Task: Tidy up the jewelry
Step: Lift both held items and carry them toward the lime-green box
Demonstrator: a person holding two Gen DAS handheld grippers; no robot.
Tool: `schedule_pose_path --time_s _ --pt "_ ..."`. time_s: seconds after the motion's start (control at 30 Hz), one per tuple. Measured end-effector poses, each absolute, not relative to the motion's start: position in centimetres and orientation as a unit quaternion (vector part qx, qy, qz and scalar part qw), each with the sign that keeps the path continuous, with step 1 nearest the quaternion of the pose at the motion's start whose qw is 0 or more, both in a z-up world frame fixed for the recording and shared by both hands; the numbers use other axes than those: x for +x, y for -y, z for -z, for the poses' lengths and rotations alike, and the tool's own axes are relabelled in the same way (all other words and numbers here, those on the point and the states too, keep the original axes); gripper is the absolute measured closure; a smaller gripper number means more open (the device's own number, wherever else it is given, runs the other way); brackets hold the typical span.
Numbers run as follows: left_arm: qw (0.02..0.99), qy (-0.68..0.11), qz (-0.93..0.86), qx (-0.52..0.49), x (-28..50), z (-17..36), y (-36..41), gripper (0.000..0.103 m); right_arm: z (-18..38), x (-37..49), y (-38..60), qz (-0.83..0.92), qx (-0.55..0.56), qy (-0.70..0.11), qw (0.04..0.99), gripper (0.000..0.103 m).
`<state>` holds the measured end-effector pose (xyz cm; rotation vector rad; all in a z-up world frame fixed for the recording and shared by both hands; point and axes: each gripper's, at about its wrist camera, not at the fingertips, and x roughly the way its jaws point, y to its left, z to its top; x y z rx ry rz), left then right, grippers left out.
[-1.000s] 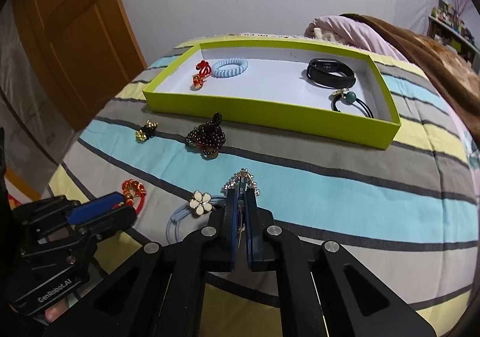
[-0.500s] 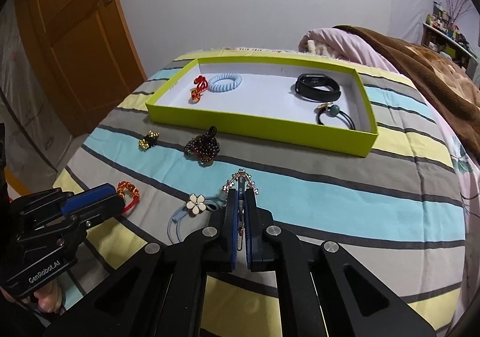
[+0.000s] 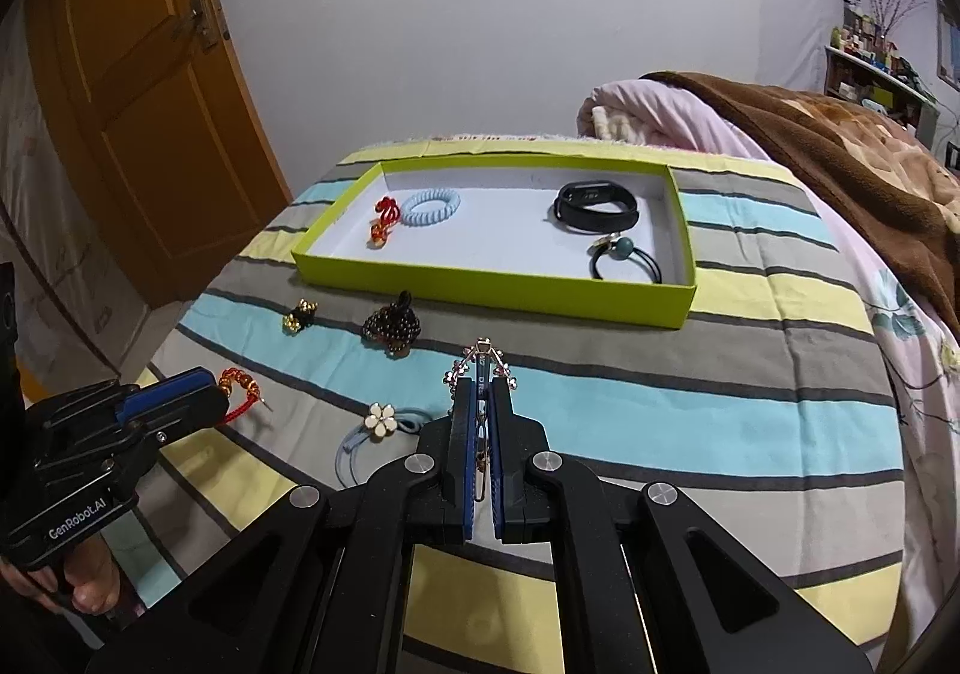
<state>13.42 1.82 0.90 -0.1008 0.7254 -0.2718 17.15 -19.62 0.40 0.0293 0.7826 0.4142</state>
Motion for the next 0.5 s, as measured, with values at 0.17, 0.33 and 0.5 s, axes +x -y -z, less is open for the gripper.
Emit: schedule_pose_path --time_s 0.17,0.33,0.5 --pt "0.927 -0.348 0.135 -0.046 13.7 -1.9 -1.8 0.085 -1.0 17.2 20.1 -0.201 0.017 -0.372 0.906 0.100" --pt "0.931 -0.337 0.138 -0.038 14.6 -2.9 -1.6 0.085 -1.7 17.6 20.4 -0.200 0.018 -0.364 0.909 0.100" --pt "0.935 -0.324 0.140 -0.036 16.4 -4.1 -1.7 0.085 -2.3 18.6 20.9 -0.199 0.024 -0.359 0.912 0.100"
